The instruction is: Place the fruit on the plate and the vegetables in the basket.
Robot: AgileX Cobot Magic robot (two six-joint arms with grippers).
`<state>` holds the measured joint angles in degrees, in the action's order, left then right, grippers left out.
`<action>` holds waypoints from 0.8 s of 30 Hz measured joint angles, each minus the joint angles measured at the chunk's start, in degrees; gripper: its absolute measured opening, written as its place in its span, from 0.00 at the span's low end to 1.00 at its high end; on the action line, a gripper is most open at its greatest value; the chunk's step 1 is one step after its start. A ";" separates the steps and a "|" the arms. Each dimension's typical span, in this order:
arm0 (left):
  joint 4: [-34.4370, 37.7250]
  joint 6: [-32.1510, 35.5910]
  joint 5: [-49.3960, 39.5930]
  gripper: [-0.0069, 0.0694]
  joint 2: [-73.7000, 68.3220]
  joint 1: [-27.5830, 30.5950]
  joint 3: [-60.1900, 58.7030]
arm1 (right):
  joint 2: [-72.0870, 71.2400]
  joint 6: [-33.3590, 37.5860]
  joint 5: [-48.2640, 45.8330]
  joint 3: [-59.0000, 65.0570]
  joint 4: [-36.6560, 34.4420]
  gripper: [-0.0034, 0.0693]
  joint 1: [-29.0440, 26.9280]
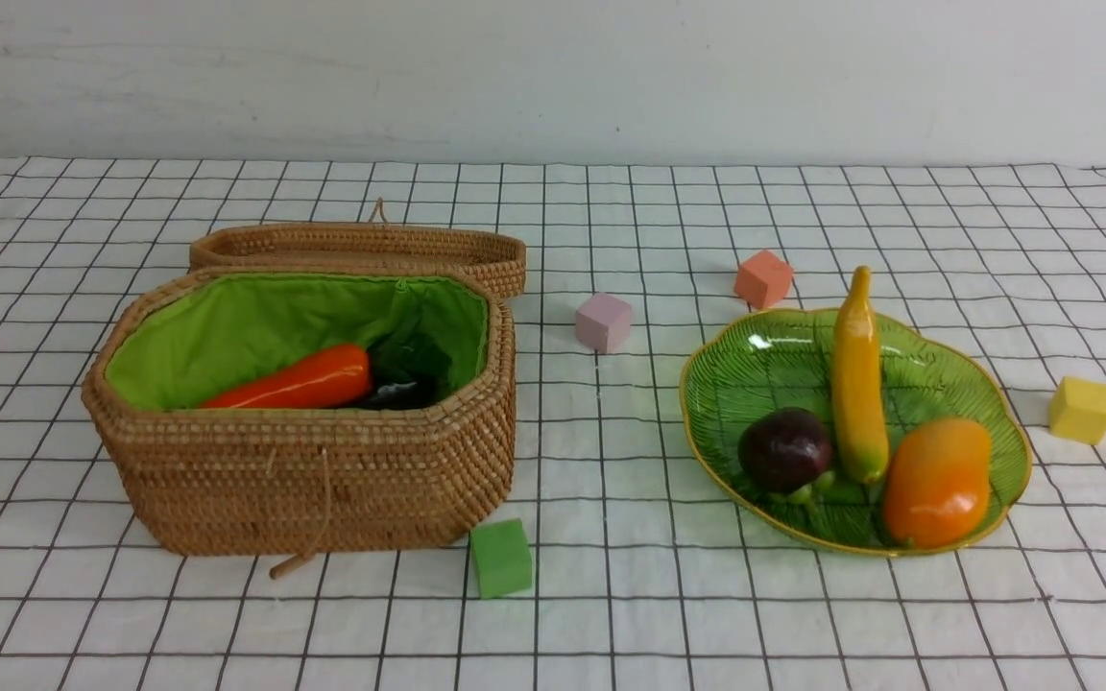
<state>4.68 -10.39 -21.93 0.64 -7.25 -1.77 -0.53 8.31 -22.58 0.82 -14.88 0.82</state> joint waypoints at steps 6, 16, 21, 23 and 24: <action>0.00 -0.02 -0.18 0.07 0.00 0.00 0.00 | 0.00 0.00 0.00 0.00 0.00 0.10 0.00; 0.00 -0.13 -0.29 0.07 0.00 0.00 0.00 | 0.00 0.00 0.00 0.00 0.00 0.11 0.00; 0.00 -0.18 -0.29 0.07 0.00 0.00 0.00 | 0.00 0.00 0.00 0.00 0.03 0.12 0.00; 0.00 -0.18 -0.29 0.07 0.00 0.00 0.00 | 0.00 0.00 0.00 0.00 0.03 0.13 0.00; 0.00 -0.18 -0.29 0.07 0.00 0.00 0.00 | 0.00 0.00 0.00 0.00 0.03 0.13 0.00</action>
<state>4.68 -10.58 -22.22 0.64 -7.25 -1.77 -0.53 8.31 -22.58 0.82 -14.85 0.82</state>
